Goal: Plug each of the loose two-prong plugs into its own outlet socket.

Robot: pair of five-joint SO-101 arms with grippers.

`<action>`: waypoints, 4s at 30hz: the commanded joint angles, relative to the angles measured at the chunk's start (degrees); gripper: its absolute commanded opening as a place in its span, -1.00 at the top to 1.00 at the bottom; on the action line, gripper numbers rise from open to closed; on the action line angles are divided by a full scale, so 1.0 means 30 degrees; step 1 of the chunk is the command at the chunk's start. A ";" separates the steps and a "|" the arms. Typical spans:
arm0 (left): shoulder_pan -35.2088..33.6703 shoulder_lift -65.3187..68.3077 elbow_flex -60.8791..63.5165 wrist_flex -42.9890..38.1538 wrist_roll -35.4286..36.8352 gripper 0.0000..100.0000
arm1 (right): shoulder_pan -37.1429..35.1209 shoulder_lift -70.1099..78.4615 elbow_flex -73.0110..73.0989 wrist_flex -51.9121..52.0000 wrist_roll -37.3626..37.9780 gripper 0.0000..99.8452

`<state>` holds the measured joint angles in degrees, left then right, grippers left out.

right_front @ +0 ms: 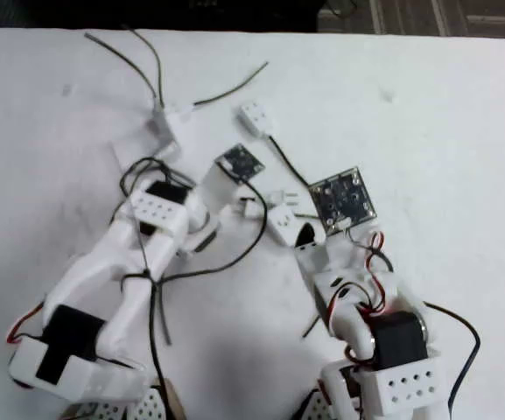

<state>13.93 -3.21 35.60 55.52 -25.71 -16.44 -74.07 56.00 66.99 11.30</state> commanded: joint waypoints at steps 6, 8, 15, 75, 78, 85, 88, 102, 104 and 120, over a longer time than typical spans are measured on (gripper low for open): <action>-0.1978 0.0132 -0.5861 -0.0088 -0.0059 0.95 | 0.0190 -0.0190 -0.0088 -0.0278 -0.0147 0.79; -0.2418 0.0161 -0.7004 0.0088 -0.0059 0.95 | 0.0161 -0.0161 -0.0088 -0.0278 -0.0147 0.79; -0.2095 0.0161 -0.8791 0.4073 -0.1114 0.92 | 0.0161 -0.0103 -0.0088 -0.0278 -0.0147 0.79; -0.2945 1.2674 -2.2505 0.4542 0.0674 0.80 | 0.0015 -0.0132 0.0381 -0.0396 -0.0059 0.79; -0.3326 1.4872 -2.5143 0.5656 0.1495 0.53 | 0.0015 -0.0073 0.0381 -0.0396 -0.0088 0.79; -0.3883 1.6982 -3.2615 1.1048 0.1905 0.35 | -0.0015 -0.0044 0.0381 -0.0396 -0.0117 0.79; -0.4000 1.6982 -3.6425 1.4037 0.1905 0.34 | -0.0015 -0.0044 0.0381 -0.0396 -0.0117 0.79; -0.3502 1.5487 -3.4784 1.5707 0.4689 0.51 | 0.1128 -0.0044 0.0264 -0.0689 0.0000 0.79; -0.3502 1.4344 -3.3700 1.5707 0.5099 0.51 | 0.1128 -0.0044 0.0264 -0.0718 0.0000 0.79; -0.3092 0.0864 -1.9897 1.5092 0.5421 0.52 | 0.0982 0.0571 0.0234 -0.0659 0.0733 0.78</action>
<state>5.41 12.62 -32.79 102.37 -9.89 -13.71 -73.98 57.32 65.76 12.79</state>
